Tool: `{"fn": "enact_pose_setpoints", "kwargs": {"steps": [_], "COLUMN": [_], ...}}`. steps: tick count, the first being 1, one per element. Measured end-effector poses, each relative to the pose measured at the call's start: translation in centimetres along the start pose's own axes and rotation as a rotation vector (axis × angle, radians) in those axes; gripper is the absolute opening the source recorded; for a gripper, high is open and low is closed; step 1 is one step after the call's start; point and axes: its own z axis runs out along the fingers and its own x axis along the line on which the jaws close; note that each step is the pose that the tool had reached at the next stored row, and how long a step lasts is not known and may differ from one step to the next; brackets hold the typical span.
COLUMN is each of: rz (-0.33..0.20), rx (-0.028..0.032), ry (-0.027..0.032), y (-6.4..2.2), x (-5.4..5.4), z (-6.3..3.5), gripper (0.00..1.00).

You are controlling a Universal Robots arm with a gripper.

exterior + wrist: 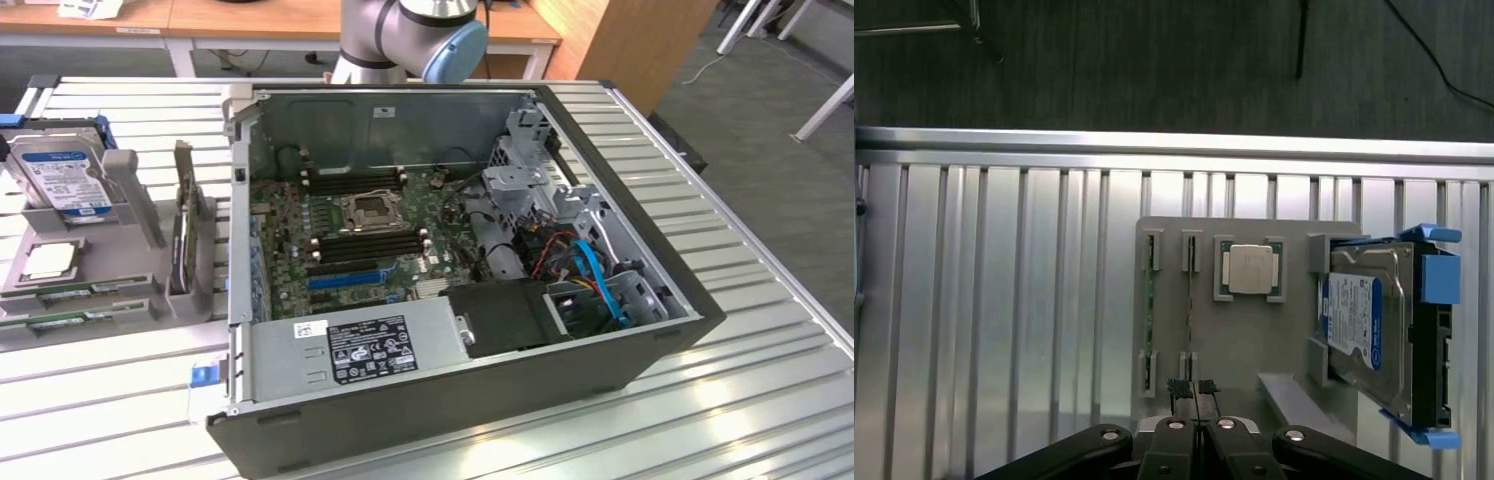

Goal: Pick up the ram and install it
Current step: 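Pick up the ram and move it above insertion slot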

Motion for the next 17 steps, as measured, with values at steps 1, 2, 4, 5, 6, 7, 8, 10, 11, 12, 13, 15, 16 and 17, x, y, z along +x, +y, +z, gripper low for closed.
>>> {"fn": "enact_pose_setpoints", "kwargs": {"steps": [1, 2, 4, 5, 6, 7, 8, 10, 11, 12, 13, 15, 16, 17], "rz": [-0.003, -0.006, -0.012, -0.015, -0.017, -0.017, -0.017, -0.017, -0.017, -0.017, -0.017, -0.017, -0.017, -0.017], "rx": [0.0, 0.0002, 0.0005, 0.0006, 0.0007, 0.0007, 0.0007, 0.0007, 0.0007, 0.0008, 0.0007, 0.0016, 0.0034, 0.0064], "ry": [0.0002, 0.0002, 0.0005, 0.0006, 0.0007, 0.0008, 0.0008, 0.0008, 0.0008, 0.0008, 0.0008, 0.0007, -0.0001, -0.0029], "y": [0.0, 0.0, 0.0, 0.0, 0.0, 0.0, 0.0, 0.0, 0.0, 0.0, 0.0, 0.0, 0.0, 0.0], "x": [0.0, 0.0, 0.0, 0.0, 0.0, 0.0, 0.0, 0.0, -0.01, 0.0, 0.0, -0.01, -0.01, -0.01], "z": [0.0, 0.01, 0.02, 0.02, 0.02, 0.02, 0.02, 0.02, 0.02, 0.03, 0.02, 0.03, 0.03, 0.04], "gripper": [0.1, 0.1, 0.1, 0.1, 0.1, 0.1, 0.1, 0.1, 0.1, 0.1, 0.1, 0.1, 0.1, 0.1]}}
